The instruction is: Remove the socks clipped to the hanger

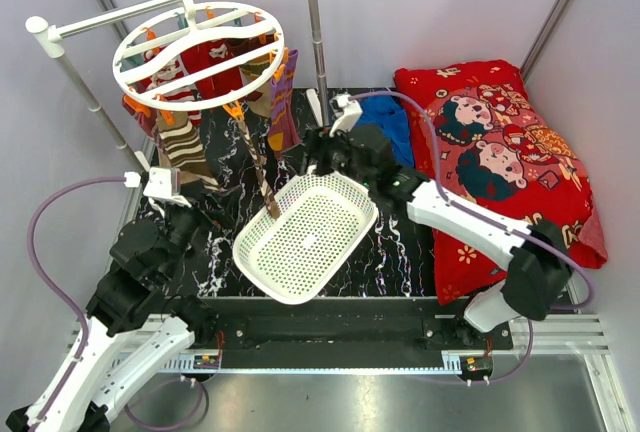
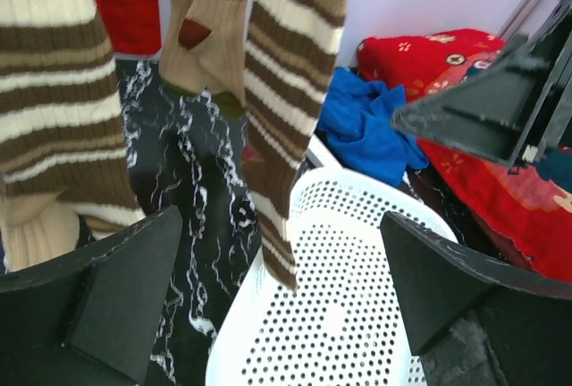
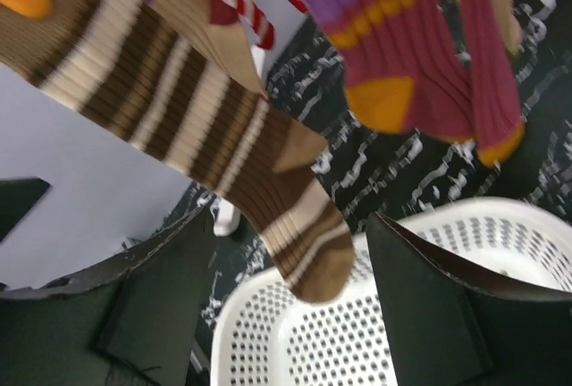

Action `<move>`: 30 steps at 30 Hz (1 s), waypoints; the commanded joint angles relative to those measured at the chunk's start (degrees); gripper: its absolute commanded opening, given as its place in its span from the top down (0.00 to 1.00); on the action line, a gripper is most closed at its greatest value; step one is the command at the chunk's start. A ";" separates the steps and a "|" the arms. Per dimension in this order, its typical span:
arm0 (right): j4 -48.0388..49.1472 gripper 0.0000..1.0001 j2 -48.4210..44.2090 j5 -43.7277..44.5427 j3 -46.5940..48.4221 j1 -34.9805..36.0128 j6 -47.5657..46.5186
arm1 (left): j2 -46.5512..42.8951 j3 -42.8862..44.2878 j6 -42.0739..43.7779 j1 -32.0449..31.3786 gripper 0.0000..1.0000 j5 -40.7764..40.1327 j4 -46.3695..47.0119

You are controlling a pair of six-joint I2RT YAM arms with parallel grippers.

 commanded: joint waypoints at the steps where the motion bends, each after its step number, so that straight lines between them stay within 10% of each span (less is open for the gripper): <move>1: 10.96 0.20 4.32 1.84 3.35 3.07 -3.89 | 2.12 6.04 -4.14 0.18 0.03 -4.88 -0.75; 13: 21.51 0.26 14.70 13.27 2.03 11.42 -14.62 | 18.65 25.91 -13.90 0.18 0.10 -8.14 -4.17; 16: 23.53 0.58 16.37 15.80 2.02 11.60 -14.45 | 21.81 28.99 -13.99 0.18 0.13 -7.52 -5.40; 18: 24.15 0.99 17.33 16.96 2.20 11.77 -15.14 | 23.92 31.00 -13.64 0.18 0.16 -7.52 -6.02; 30: 21.52 1.00 13.03 27.32 1.94 18.62 -21.74 | 30.52 39.28 -14.61 -0.52 0.27 -14.54 -14.02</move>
